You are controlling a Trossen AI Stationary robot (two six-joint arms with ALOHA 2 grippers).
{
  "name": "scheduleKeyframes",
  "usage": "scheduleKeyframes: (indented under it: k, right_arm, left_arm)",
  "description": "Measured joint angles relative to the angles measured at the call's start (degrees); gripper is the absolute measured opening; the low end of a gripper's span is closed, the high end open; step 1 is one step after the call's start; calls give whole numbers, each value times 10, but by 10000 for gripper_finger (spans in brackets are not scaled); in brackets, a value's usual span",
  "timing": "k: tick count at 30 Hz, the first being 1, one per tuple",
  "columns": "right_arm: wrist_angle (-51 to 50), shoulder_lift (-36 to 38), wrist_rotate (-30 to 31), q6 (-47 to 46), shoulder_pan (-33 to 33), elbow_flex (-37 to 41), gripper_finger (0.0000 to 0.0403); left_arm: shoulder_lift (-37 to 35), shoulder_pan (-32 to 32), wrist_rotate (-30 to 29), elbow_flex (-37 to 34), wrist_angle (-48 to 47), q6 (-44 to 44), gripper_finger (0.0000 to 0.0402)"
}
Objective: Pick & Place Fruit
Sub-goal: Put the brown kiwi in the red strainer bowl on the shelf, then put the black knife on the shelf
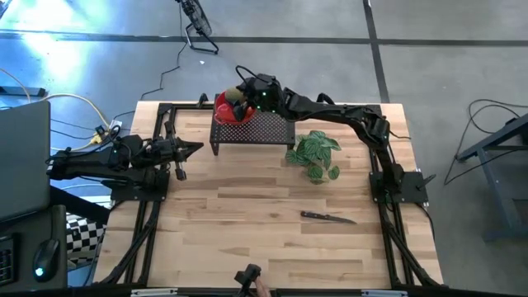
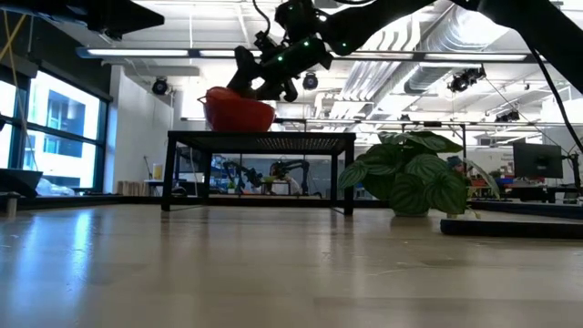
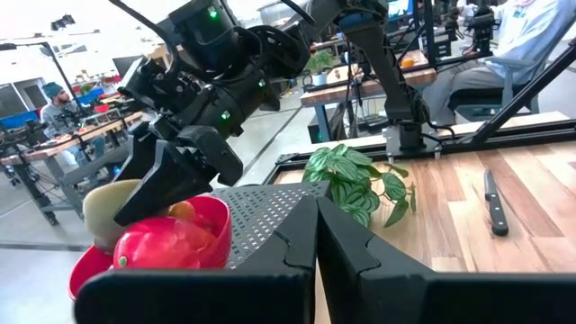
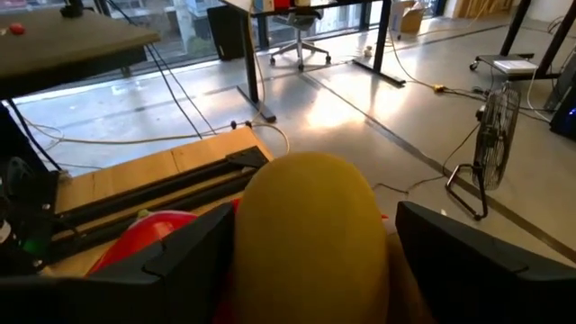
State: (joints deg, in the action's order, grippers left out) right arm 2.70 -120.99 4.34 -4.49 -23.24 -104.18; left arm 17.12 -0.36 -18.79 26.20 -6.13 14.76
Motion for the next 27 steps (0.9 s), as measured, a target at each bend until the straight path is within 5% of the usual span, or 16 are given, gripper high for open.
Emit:
scheduleKeyframes:
  k: [16,27]
  right_arm:
    - [36,29,1,41,3,0,304]
    - [-105,120,-8,63,18,0,285]
  left_arm:
    - [0,0,0,0,-5,0,0]
    - [0,0,0,0,-13,0,0]
